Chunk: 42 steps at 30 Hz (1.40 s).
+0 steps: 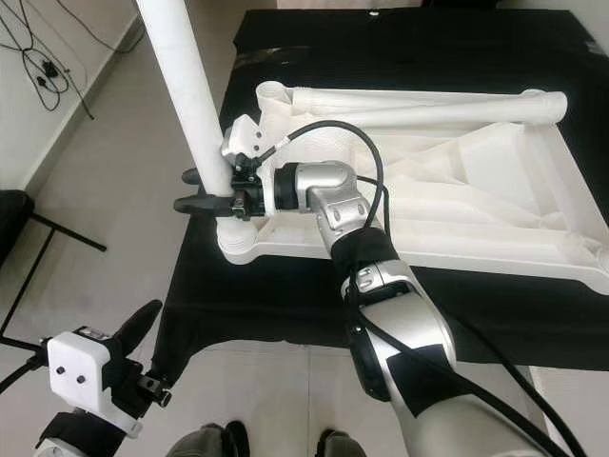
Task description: Building children table
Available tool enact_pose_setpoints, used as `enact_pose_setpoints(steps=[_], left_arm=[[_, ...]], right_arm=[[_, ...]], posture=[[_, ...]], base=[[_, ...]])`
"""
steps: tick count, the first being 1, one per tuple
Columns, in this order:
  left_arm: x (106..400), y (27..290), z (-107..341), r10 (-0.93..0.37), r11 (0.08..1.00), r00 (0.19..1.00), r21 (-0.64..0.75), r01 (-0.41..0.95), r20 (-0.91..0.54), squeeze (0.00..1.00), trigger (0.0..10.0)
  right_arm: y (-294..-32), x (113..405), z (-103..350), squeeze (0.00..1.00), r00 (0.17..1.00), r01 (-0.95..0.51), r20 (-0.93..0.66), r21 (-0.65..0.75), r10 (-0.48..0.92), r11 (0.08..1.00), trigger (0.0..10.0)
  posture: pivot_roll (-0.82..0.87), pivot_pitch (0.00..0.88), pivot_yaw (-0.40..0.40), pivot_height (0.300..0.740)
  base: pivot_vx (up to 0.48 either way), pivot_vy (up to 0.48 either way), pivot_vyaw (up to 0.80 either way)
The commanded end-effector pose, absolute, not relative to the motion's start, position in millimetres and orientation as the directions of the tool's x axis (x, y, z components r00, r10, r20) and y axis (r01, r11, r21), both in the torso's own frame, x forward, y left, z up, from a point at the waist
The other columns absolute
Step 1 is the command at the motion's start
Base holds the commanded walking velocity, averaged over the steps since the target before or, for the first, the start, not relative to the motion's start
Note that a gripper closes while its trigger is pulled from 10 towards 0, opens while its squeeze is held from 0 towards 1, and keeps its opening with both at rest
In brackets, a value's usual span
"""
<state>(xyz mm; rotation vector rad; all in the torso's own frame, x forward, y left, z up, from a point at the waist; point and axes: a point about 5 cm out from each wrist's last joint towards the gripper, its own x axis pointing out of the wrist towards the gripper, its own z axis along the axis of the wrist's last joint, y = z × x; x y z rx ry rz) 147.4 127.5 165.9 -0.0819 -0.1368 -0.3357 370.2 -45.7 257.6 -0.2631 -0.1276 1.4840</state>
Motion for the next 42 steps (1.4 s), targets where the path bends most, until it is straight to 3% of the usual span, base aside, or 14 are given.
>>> enact_pose_setpoints(steps=[1,5,7,11,12,13,16,26,27,28,29,35,36,42], left_arm=[[144.9,127.7,164.0,-0.324,0.942,0.938,-0.051,0.332,0.123,0.0,10.0],[146.0,127.5,163.7,-0.323,0.942,0.939,-0.053,0.331,0.122,0.0,10.0],[147.9,126.7,163.1,-0.321,0.942,0.939,-0.056,0.33,0.125,0.0,10.0],[148.3,126.6,162.9,-0.321,0.942,0.939,-0.057,0.329,0.126,0.0,10.0],[149.1,126.3,162.8,-0.32,0.942,0.939,-0.058,0.329,0.129,0.0,10.0],[149.1,126.3,162.8,-0.32,0.942,0.939,-0.058,0.329,0.129,0.0,10.0],[151.4,127.2,163.2,-0.317,0.943,0.939,-0.059,0.327,0.136,0.0,10.0],[164.1,127.4,158.8,-0.318,0.943,0.936,-0.055,0.329,0.152,0.0,10.0],[164.6,127.9,158.6,-0.312,0.945,0.938,-0.053,0.323,0.154,0.0,10.0],[164.6,127.9,158.6,-0.312,0.945,0.938,-0.053,0.323,0.154,0.0,10.0],[165.0,128.6,158.4,-0.306,0.947,0.939,-0.052,0.317,0.155,0.0,10.0],[165.2,129.1,158.0,-0.301,0.949,0.941,-0.052,0.312,0.156,0.0,10.0],[165.3,128.3,157.9,-0.303,0.948,0.94,-0.053,0.314,0.157,0.0,10.0],[165.3,126.6,157.7,-0.305,0.947,0.939,-0.056,0.317,0.159,0.0,10.0]], right_arm=[[-42.2,369.5,254.5,0.0,0.059,-0.972,-0.089,-0.231,0.994,0.037,0.0],[-47.1,371.7,255.5,0.0,0.079,-0.966,-0.093,-0.254,0.993,0.053,0.0],[-64.4,380.0,252.1,0.0,0.256,-0.93,-0.098,-0.295,0.962,0.217,0.0],[-69.5,382.9,250.5,0.0,0.326,-0.915,-0.09,-0.283,0.941,0.29,0.0],[-71.7,385.8,235.9,0.0,0.625,-0.766,0.003,-0.192,0.781,0.614,0.0],[-71.7,385.8,235.9,0.0,0.625,-0.766,0.003,-0.192,0.781,0.614,0.0],[-95.5,365.5,199.5,0.0,0.938,-0.347,-0.014,-0.077,0.347,0.935,0.0],[-55.0,333.7,188.3,0.0,0.895,-0.442,-0.009,-0.128,0.445,0.888,0.0],[-54.0,338.0,190.9,0.0,0.888,-0.456,-0.006,-0.142,0.46,0.878,6.4],[-54.0,338.0,190.9,0.0,0.888,-0.456,-0.006,-0.142,0.46,0.878,6.4],[-53.6,341.9,193.9,0.0,0.876,-0.477,-0.002,-0.16,0.483,0.864,10.0],[-51.3,347.8,198.7,0.0,0.836,-0.541,-0.015,-0.188,0.549,0.819,10.0],[-56.7,349.7,204.9,1.0,0.829,-0.555,-0.021,-0.152,0.559,0.818,10.0],[-60.2,357.4,223.3,1.0,0.71,-0.696,0.046,-0.106,0.703,0.71,10.0]], posture=[[0.15,0.273,0.021,0.74],[0.14,0.268,0.019,0.74],[0.12,0.262,0.005,0.74],[0.12,0.262,0.005,0.74],[0.1,0.259,-0.013,0.74],[0.1,0.259,-0.013,0.74],[0.08,0.257,-0.011,0.74],[0.06,0.202,-0.005,0.74],[0.06,0.198,-0.007,0.74],[0.06,0.198,-0.007,0.74],[0.06,0.194,-0.009,0.74],[0.06,0.192,-0.012,0.74],[0.07,0.192,-0.014,0.74],[0.07,0.192,-0.013,0.74]], base=[[0.0,0.0,0.0],[0.0,0.0,0.0],[0.0,0.0,0.0],[0.0,0.0,0.0],[0.0,0.0,0.0],[0.0,0.0,0.0],[0.0,0.0,0.0],[0.0,0.0,0.0],[0.0,0.0,0.0],[0.0,0.0,0.0],[0.0,0.0,0.0],[0.0,0.0,0.0],[0.0,0.0,0.0],[0.0,0.0,0.0]])
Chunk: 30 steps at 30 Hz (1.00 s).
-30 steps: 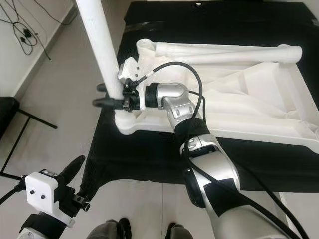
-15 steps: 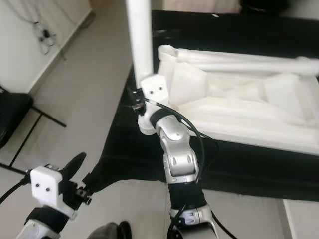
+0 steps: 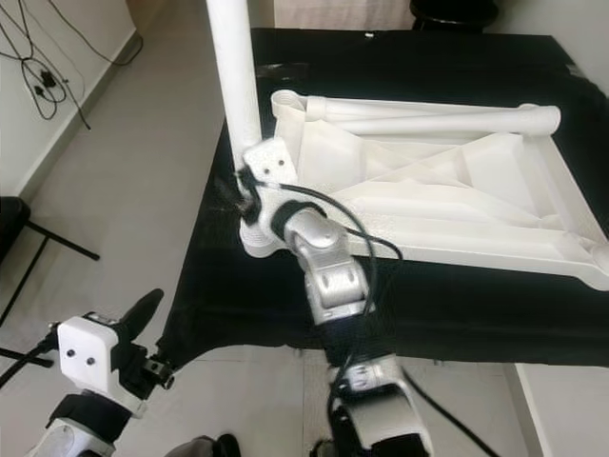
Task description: Building children table
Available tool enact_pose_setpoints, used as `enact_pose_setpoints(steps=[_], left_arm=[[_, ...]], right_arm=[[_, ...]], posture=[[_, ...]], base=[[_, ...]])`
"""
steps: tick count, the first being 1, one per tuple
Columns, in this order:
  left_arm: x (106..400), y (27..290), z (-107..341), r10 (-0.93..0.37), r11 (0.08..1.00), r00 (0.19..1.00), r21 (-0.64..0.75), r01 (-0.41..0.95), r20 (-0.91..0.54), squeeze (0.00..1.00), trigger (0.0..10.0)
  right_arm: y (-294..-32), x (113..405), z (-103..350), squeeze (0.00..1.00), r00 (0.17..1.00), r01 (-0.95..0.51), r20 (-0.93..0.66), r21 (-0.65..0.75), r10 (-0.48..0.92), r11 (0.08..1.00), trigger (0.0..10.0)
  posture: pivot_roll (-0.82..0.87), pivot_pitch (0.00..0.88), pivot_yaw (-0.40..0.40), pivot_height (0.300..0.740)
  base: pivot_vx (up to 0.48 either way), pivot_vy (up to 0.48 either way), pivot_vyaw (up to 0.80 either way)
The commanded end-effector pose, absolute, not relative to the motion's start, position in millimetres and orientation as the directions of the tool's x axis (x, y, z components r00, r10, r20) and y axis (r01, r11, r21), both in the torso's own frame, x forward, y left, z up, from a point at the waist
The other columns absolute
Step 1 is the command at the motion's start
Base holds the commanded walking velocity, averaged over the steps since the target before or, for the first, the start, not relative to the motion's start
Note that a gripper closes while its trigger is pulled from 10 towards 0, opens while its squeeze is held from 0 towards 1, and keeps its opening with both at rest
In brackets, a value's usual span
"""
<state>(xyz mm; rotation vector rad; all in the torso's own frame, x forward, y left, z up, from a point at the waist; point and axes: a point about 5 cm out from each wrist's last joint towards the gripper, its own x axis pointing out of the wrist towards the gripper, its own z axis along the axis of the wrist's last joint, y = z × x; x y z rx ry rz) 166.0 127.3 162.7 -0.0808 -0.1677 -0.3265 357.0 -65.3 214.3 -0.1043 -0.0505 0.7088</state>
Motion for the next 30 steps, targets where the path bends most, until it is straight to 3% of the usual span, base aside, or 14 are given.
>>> enact_pose_setpoints(steps=[1,2,3,5,6,7,8,11,20,21,22,30], left_arm=[[165.3,126.6,157.7,-0.305,0.947,0.939,-0.056,0.317,0.159,0.0,10.0],[165.0,125.8,157.8,-0.306,0.946,0.939,-0.057,0.318,0.16,0.0,10.0],[165.0,125.8,157.8,-0.306,0.946,0.939,-0.057,0.318,0.16,0.0,10.0],[163.6,124.0,158.1,-0.308,0.945,0.938,-0.059,0.321,0.161,0.0,10.0],[163.6,124.0,158.1,-0.308,0.945,0.938,-0.059,0.321,0.161,0.0,10.0],[162.5,123.5,158.8,-0.308,0.945,0.937,-0.06,0.321,0.161,0.0,10.0],[161.4,123.3,159.5,-0.308,0.945,0.938,-0.06,0.32,0.162,0.0,10.0],[159.6,123.4,160.7,-0.305,0.946,0.938,-0.06,0.318,0.162,0.0,10.0],[154.4,124.2,162.8,-0.305,0.947,0.94,-0.055,0.316,0.153,0.0,10.0],[152.9,124.1,163.3,-0.306,0.947,0.94,-0.055,0.317,0.15,0.0,10.0],[151.8,123.7,163.7,-0.306,0.947,0.94,-0.056,0.317,0.149,0.0,10.0],[150.1,123.5,164.5,-0.306,0.947,0.941,-0.057,0.316,0.145,0.0,10.0]], right_arm=[[-60.2,357.4,223.3,1.0,0.71,-0.696,0.046,-0.106,0.703,0.71,10.0],[-59.8,357.7,229.4,1.0,0.622,-0.773,0.054,-0.117,0.781,0.624,10.0],[-59.8,357.7,229.4,1.0,0.622,-0.773,0.054,-0.117,0.781,0.624,10.0],[-63.3,362.1,231.1,1.0,0.473,-0.861,-0.035,-0.234,0.881,0.453,10.0],[-63.3,362.1,231.1,1.0,0.473,-0.861,-0.035,-0.234,0.881,0.453,10.0],[-64.9,363.5,231.9,0.0,0.399,-0.894,-0.077,-0.255,0.914,0.369,10.0],[-64.9,366.3,234.7,0.0,0.338,-0.918,-0.101,-0.254,0.936,0.305,10.0],[-62.2,370.6,243.6,0.0,0.265,-0.945,-0.091,-0.221,0.96,0.24,10.0],[-52.9,374.5,256.6,0.0,0.155,-0.969,-0.11,-0.21,0.982,0.13,10.0],[-53.2,374.0,257.2,0.0,0.115,-0.975,-0.132,-0.207,0.985,0.086,5.5],[-54.7,374.5,257.6,0.0,0.087,-0.978,-0.153,-0.201,0.984,0.055,0.0],[-60.6,377.8,259.7,0.0,0.067,-0.977,-0.191,-0.21,0.979,0.026,0.0]], posture=[[0.07,0.192,-0.013,0.74],[0.08,0.194,-0.016,0.74],[0.08,0.194,-0.016,0.74],[0.09,0.195,-0.02,0.74],[0.09,0.195,-0.02,0.74],[0.1,0.203,-0.022,0.74],[0.1,0.21,-0.021,0.74],[0.12,0.22,-0.02,0.74],[0.16,0.243,-0.012,0.74],[0.16,0.251,-0.011,0.74],[0.17,0.256,-0.014,0.74],[0.17,0.261,-0.012,0.74]], base=[[0.0,0.0,0.0],[0.0,0.0,0.0],[0.0,0.0,0.0],[0.0,0.0,0.0],[0.0,0.0,0.0],[0.0,0.0,0.0],[0.0,0.0,0.0],[0.0,0.0,0.0],[0.0,0.0,0.0],[0.0,0.0,0.0],[0.0,0.0,0.0],[0.0,0.0,0.0]])
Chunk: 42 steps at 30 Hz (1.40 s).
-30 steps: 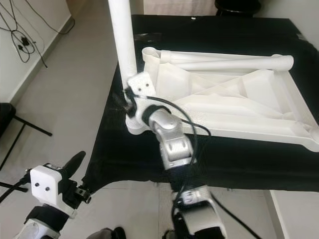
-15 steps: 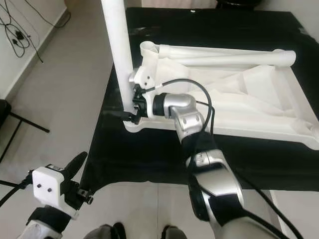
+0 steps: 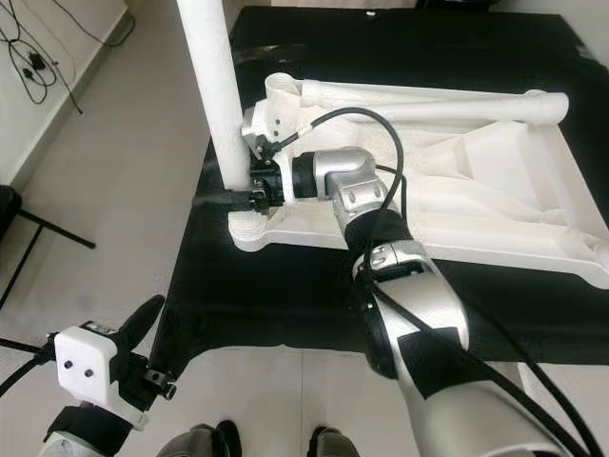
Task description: Building children table
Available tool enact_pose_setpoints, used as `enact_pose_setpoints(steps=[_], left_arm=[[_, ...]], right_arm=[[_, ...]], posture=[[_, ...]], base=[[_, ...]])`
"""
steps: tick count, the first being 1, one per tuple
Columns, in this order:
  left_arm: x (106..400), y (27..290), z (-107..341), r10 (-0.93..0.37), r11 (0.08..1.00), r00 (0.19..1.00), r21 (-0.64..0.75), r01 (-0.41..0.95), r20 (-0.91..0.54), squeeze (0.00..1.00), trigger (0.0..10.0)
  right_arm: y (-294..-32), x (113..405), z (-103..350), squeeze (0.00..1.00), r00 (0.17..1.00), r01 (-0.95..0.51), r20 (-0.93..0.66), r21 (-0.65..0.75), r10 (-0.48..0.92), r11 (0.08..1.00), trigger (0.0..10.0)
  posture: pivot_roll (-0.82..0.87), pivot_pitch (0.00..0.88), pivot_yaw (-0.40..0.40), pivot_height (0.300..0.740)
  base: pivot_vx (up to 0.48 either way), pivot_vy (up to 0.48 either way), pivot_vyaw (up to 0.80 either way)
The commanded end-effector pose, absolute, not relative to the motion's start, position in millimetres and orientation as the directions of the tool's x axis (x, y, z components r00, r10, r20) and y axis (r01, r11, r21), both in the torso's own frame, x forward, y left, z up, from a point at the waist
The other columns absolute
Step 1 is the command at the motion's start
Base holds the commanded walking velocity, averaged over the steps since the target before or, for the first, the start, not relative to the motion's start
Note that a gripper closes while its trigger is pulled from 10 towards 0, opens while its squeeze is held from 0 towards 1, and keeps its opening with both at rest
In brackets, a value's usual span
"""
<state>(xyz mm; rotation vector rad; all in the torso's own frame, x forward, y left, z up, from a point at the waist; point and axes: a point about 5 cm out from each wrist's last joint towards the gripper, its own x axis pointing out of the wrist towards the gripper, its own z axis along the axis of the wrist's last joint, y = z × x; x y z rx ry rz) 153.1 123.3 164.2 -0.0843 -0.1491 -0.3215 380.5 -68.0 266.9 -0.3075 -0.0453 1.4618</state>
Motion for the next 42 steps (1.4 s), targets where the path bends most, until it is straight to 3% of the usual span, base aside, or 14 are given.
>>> enact_pose_setpoints(steps=[1,13,14,15,16,17,22,28,29,30,31,37,38,42], left_arm=[[150.1,123.6,164.5,-0.306,0.947,0.941,-0.057,0.316,0.145,0.0,10.0],[152.9,122.9,162.9,-0.306,0.946,0.941,-0.063,0.318,0.145,0.0,10.0],[154.4,124.3,162.3,-0.307,0.946,0.94,-0.064,0.319,0.147,0.0,10.0],[154.4,124.3,162.3,-0.307,0.946,0.94,-0.064,0.319,0.147,0.0,10.0],[154.9,125.2,162.2,-0.307,0.946,0.94,-0.064,0.319,0.147,0.0,10.0],[156.5,126.7,162.2,-0.307,0.946,0.94,-0.063,0.319,0.148,0.0,10.0],[160.7,128.7,160.5,-0.313,0.944,0.938,-0.059,0.325,0.149,0.0,10.0],[167.7,129.2,157.6,-0.314,0.943,0.937,-0.061,0.326,0.151,0.0,10.0],[167.9,129.9,157.6,-0.307,0.946,0.939,-0.059,0.319,0.153,0.0,10.0],[167.9,129.9,157.6,-0.307,0.946,0.939,-0.059,0.319,0.153,0.0,10.0],[168.4,131.9,157.7,-0.294,0.951,0.943,-0.057,0.305,0.156,0.0,10.0],[168.3,132.2,157.8,-0.293,0.95,0.943,-0.058,0.305,0.157,0.0,10.0],[167.4,131.2,158.1,-0.3,0.948,0.941,-0.061,0.313,0.156,0.0,10.0],[166.0,129.1,158.4,-0.305,0.946,0.939,-0.064,0.318,0.157,0.0,10.0]], right_arm=[[-61.4,378.3,259.1,0.0,0.07,-0.977,-0.194,-0.21,0.979,0.029,0.0],[-92.3,388.6,246.5,0.0,0.33,-0.923,-0.151,-0.259,0.932,0.285,0.0],[-85.5,380.8,213.1,0.0,0.705,-0.703,-0.07,-0.201,0.706,0.682,0.0],[-85.5,380.8,213.1,0.0,0.705,-0.703,-0.07,-0.201,0.706,0.682,0.0],[-94.0,368.3,199.0,0.0,0.881,-0.473,-0.048,-0.124,0.471,0.872,0.0],[-92.8,337.5,180.6,0.0,0.922,-0.387,-0.079,-0.127,0.379,0.913,0.0],[-68.2,293.6,160.5,0.0,0.89,-0.452,-0.123,-0.125,0.438,0.883,0.0],[-48.9,306.4,165.4,0.0,0.858,-0.512,-0.073,-0.178,0.508,0.84,0.0],[-49.5,308.8,169.5,0.0,0.868,-0.496,-0.07,-0.177,0.492,0.85,3.8],[-49.5,308.8,169.5,0.0,0.868,-0.496,-0.07,-0.177,0.492,0.85,3.8],[-51.1,307.0,184.8,0.0,0.889,-0.455,-0.041,-0.188,0.456,0.87,10.0],[-49.5,310.9,201.5,0.01,0.845,-0.518,0.034,-0.194,0.533,0.833,10.0],[-43.0,314.1,214.2,1.0,0.726,-0.664,0.07,-0.186,0.684,0.724,10.0],[-41.5,322.0,228.7,1.0,0.493,-0.838,0.074,-0.227,0.867,0.496,10.0]], posture=[[0.17,0.262,-0.01,0.74],[0.11,0.253,-0.018,0.74],[0.08,0.251,-0.016,0.74],[0.08,0.251,-0.016,0.74],[0.08,0.251,-0.016,0.74],[0.07,0.25,-0.001,0.74],[0.05,0.228,0.014,0.74],[0.06,0.198,0.006,0.74],[0.06,0.193,0.005,0.74],[0.06,0.193,0.005,0.74],[0.06,0.193,0.005,0.74],[0.06,0.195,0.005,0.74],[0.06,0.201,0.007,0.74],[0.07,0.205,0.003,0.74]], base=[[0.0,0.0,0.0],[0.0,0.0,0.0],[0.0,0.0,0.0],[0.0,0.0,0.0],[0.0,0.0,0.0],[0.0,0.0,0.0],[0.0,0.0,0.0],[0.0,0.0,0.0],[0.0,0.0,0.0],[0.0,0.0,0.0],[0.0,0.0,0.0],[0.0,0.0,0.0],[0.0,0.0,0.0],[0.0,0.0,0.0]])
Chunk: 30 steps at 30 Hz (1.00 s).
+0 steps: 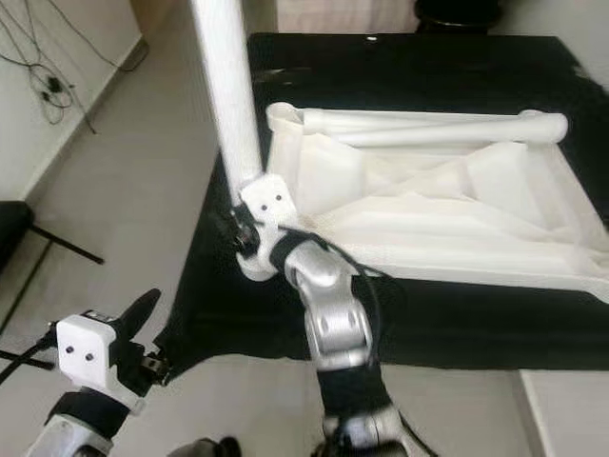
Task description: Building children table
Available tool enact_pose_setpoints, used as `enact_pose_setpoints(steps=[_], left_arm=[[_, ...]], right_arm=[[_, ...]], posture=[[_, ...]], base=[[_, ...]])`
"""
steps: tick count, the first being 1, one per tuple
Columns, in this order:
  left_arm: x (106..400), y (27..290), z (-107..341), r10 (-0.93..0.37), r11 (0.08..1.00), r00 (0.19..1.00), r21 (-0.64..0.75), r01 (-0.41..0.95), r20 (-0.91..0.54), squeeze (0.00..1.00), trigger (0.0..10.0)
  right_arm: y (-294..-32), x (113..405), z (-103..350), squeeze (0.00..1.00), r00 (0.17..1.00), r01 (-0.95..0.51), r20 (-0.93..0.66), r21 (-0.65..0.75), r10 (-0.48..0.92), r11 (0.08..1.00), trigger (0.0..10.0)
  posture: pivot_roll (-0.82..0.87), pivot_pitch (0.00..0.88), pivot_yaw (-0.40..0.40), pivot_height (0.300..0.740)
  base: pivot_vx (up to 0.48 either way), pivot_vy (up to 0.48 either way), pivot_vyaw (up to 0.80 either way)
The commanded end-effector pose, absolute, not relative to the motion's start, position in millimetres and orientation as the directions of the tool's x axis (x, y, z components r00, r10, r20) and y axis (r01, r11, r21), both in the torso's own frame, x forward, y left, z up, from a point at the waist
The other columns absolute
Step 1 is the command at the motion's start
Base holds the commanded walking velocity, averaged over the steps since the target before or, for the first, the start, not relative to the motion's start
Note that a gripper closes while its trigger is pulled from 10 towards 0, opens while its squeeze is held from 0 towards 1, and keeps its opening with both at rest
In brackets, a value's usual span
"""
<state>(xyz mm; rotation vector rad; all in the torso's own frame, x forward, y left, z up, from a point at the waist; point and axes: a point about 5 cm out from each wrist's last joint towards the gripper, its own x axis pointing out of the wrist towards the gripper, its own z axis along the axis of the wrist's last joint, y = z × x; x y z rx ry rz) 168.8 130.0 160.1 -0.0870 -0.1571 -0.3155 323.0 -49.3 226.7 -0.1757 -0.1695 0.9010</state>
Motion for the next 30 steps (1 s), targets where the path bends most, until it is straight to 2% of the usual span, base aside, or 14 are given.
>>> enact_pose_setpoints(steps=[1,2,4,5,7,9,10,11,13,15,16,21,30], left_arm=[[164.9,128.2,158.8,-0.305,0.946,0.939,-0.065,0.319,0.157,0.0,10.0],[164.9,128.2,158.8,-0.305,0.946,0.939,-0.065,0.319,0.157,0.0,10.0],[163.1,127.2,159.0,-0.305,0.946,0.939,-0.067,0.318,0.157,0.0,10.0],[163.1,127.2,159.0,-0.305,0.946,0.939,-0.067,0.318,0.157,0.0,10.0],[161.2,126.5,159.5,-0.305,0.946,0.94,-0.068,0.318,0.156,0.0,10.0],[160.6,126.3,159.7,-0.305,0.946,0.939,-0.068,0.318,0.156,0.0,10.0],[159.6,126.0,159.8,-0.305,0.946,0.94,-0.069,0.318,0.155,0.0,10.0],[159.6,126.0,159.8,-0.305,0.946,0.94,-0.069,0.318,0.155,0.0,10.0],[155.2,125.2,160.6,-0.305,0.945,0.941,-0.071,0.318,0.149,0.0,10.0],[155.2,125.2,160.6,-0.305,0.945,0.941,-0.071,0.318,0.149,0.0,10.0],[153.4,124.8,161.3,-0.306,0.945,0.941,-0.072,0.319,0.146,0.0,10.0],[151.4,124.5,162.1,-0.307,0.945,0.941,-0.074,0.32,0.143,0.0,10.0],[151.7,124.9,162.5,-0.307,0.945,0.941,-0.074,0.319,0.14,0.0,10.0]], right_arm=[[-43.8,325.9,232.1,1.0,0.361,-0.895,0.027,-0.269,0.932,0.355,10.0],[-43.8,325.9,232.1,1.0,0.361,-0.895,0.027,-0.269,0.932,0.355,10.0],[-46.8,332.0,233.4,1.0,0.284,-0.921,-0.039,-0.289,0.958,0.261,10.0],[-46.8,332.0,233.4,1.0,0.284,-0.921,-0.039,-0.289,0.958,0.261,10.0],[-47.9,340.9,234.5,1.0,0.237,-0.928,-0.106,-0.319,0.966,0.193,10.0],[-48.1,341.7,234.7,1.0,0.232,-0.929,-0.112,-0.322,0.966,0.185,10.0],[-47.2,344.5,236.8,0.0,0.204,-0.939,-0.116,-0.305,0.972,0.16,10.0],[-47.2,344.5,236.8,0.0,0.204,-0.939,-0.116,-0.305,0.972,0.16,10.0],[-45.3,349.3,242.4,0.0,0.021,-0.982,-0.121,-0.19,0.992,-0.002,10.0],[-45.3,349.3,242.4,0.0,0.021,-0.982,-0.121,-0.19,0.992,-0.002,10.0],[-45.4,352.0,242.6,0.0,-0.039,-0.984,-0.141,-0.168,0.989,-0.063,0.0],[-45.2,353.8,243.5,0.0,-0.098,-0.982,-0.165,-0.146,0.981,-0.122,0.0],[-47.8,357.7,244.5,0.0,-0.095,-0.983,-0.148,-0.142,0.984,-0.116,0.0]], posture=[[0.08,0.209,0.002,0.74],[0.08,0.209,0.002,0.74],[0.08,0.213,-0.001,0.74],[0.08,0.213,-0.001,0.74],[0.09,0.218,-0.003,0.74],[0.1,0.22,-0.003,0.74],[0.1,0.223,-0.004,0.74],[0.1,0.223,-0.004,0.74],[0.11,0.234,-0.003,0.74],[0.11,0.234,-0.003,0.74],[0.12,0.239,-0.003,0.74],[0.12,0.246,-0.003,0.74],[0.12,0.25,0.001,0.74]], base=[[0.0,0.0,0.0],[0.0,0.0,0.0],[0.0,0.0,0.0],[0.0,0.0,0.0],[0.0,0.0,0.0],[0.0,0.0,0.0],[0.0,0.0,0.0],[0.0,0.0,0.0],[0.0,0.0,0.0],[0.0,0.0,0.0],[0.0,0.0,0.0],[0.0,0.0,0.0],[0.0,0.0,0.0]])
